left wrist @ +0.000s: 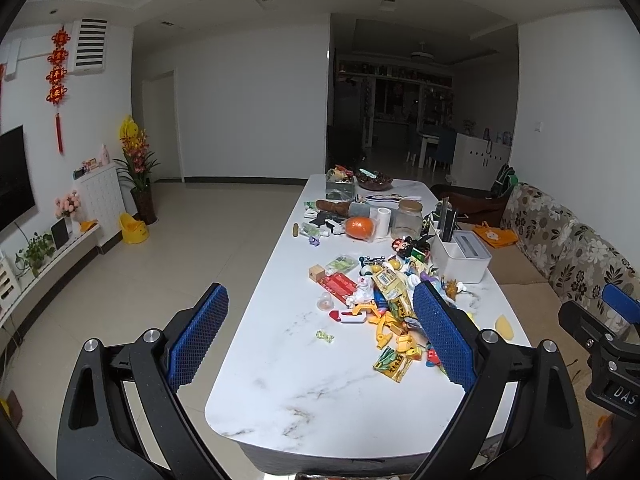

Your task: Collect trash

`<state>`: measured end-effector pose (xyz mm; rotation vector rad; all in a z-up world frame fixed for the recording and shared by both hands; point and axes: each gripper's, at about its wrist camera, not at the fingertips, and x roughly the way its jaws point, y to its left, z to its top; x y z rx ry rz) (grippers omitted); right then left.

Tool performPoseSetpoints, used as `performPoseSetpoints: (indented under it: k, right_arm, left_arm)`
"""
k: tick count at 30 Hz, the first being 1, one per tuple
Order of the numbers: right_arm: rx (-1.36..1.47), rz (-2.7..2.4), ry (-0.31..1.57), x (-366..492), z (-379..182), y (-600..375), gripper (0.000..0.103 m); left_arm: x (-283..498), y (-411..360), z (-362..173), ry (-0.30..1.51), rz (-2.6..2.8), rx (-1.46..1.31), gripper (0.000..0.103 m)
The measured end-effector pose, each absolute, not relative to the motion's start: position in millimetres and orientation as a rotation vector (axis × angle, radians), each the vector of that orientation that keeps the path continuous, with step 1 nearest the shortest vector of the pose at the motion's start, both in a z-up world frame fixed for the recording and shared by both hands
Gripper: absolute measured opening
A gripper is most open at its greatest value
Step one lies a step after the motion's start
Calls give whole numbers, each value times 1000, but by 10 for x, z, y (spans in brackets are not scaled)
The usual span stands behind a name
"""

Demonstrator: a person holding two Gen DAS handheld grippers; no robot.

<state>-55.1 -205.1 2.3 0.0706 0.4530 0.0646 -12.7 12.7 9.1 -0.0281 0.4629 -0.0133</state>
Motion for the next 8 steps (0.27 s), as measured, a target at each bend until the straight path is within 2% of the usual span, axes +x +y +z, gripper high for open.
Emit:
performPoseSetpoints:
  k: [8]
  right_arm:
    - [74, 73, 458, -546, 7, -2051, 97]
  left_arm:
    - [-114, 140, 67, 474, -15, -30, 91]
